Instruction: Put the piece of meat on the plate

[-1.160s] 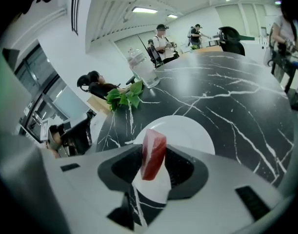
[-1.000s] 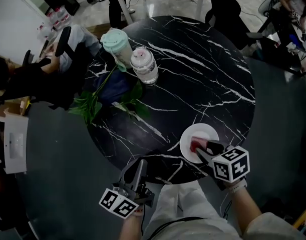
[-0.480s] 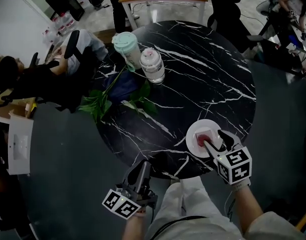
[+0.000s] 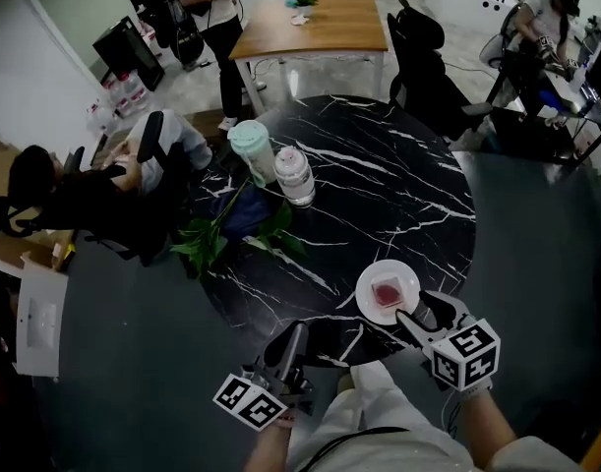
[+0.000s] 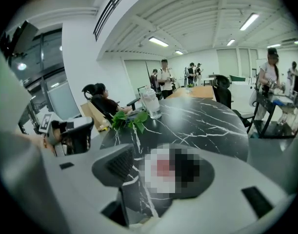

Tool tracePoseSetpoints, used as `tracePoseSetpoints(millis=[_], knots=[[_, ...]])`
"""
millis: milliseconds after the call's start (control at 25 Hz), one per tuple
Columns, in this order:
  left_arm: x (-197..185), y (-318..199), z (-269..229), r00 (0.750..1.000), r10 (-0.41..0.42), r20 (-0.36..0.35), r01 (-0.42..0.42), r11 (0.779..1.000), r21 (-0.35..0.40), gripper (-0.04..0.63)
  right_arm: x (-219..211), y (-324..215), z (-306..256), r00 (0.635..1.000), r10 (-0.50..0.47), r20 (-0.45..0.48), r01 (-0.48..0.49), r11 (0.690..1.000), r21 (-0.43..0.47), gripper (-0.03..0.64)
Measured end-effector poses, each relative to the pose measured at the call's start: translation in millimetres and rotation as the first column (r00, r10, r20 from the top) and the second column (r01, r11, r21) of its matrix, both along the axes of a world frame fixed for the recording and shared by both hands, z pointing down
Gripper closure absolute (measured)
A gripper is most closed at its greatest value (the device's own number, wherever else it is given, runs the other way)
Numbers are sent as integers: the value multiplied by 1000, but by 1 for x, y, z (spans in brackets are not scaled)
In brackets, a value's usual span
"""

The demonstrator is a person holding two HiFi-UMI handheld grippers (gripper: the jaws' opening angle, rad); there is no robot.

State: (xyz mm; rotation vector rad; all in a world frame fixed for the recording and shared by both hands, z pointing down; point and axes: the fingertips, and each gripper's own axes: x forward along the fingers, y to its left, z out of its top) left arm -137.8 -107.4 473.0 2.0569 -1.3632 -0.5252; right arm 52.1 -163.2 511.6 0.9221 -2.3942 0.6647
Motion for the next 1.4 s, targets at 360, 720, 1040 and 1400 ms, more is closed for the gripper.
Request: tracePoseSetpoints(millis=[360,720,1040,1400], knots=[[38,-15,-24,991,135,8,-135,989,62,586,-6,29,-45,995,-7,95,1,998,62,495],[57,-20,-31,981,192,7,-192,978,80,586,-8,42,-61,990,-9,139,-6,994,110,594],[59,-17,-22,981,193,0,-193,979,61,586,-9,41,-60,989,-17,144,0,993,115,603],[61,-17,-18,981,192,8,-193,980,52,586,-8,41,-58,989,-28,148,11,994,112,603]])
